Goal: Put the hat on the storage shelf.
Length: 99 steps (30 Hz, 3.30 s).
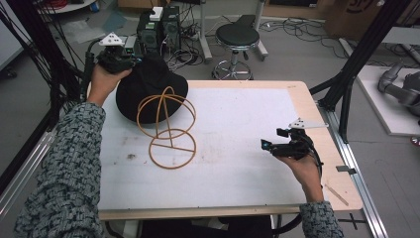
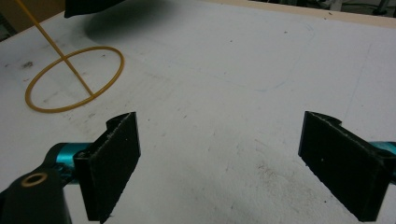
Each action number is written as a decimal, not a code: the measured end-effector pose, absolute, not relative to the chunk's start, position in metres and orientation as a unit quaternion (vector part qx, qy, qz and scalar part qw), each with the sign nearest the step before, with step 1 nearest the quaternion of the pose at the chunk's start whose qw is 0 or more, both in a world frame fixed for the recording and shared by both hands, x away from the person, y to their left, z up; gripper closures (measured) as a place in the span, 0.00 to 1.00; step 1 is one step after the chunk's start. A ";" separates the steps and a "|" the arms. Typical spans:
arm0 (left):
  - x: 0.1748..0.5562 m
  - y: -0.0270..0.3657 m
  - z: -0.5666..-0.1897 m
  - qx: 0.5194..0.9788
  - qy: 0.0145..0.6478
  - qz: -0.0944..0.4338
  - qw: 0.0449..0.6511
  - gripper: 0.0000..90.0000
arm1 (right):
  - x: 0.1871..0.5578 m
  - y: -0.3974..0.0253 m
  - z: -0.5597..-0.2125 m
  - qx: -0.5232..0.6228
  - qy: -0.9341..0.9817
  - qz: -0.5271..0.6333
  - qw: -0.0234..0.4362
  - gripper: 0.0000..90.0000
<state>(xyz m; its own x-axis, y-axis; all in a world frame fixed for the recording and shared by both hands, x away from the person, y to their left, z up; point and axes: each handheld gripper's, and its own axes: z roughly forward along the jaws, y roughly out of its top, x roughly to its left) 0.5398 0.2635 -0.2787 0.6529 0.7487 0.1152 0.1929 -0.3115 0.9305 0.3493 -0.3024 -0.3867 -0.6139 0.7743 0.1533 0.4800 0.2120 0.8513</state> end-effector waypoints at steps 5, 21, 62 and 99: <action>0.531 0.269 -0.264 0.750 0.302 0.286 0.514 0.97 | 0.350 -0.301 -0.385 0.406 0.765 0.475 0.154 0.15; 0.505 0.291 -0.221 0.693 0.301 0.315 0.575 0.97 | 0.349 -0.300 -0.381 0.402 0.761 0.485 0.157 0.15; 0.469 0.319 -0.151 0.633 0.331 0.358 0.601 0.97 | 0.346 -0.306 -0.372 0.401 0.747 0.504 0.166 0.14; 0.410 0.294 -0.126 0.637 0.267 0.296 0.660 0.97 | 0.346 -0.304 -0.367 0.393 0.745 0.514 0.164 0.14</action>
<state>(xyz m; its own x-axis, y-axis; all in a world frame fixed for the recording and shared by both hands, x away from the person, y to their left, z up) 0.4105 0.2937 -0.1257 0.6823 0.7306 0.0245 -0.0500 0.0132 0.9987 0.3455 -0.3041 -0.3669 -0.6374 0.7539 0.1591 0.4159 0.1628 0.8947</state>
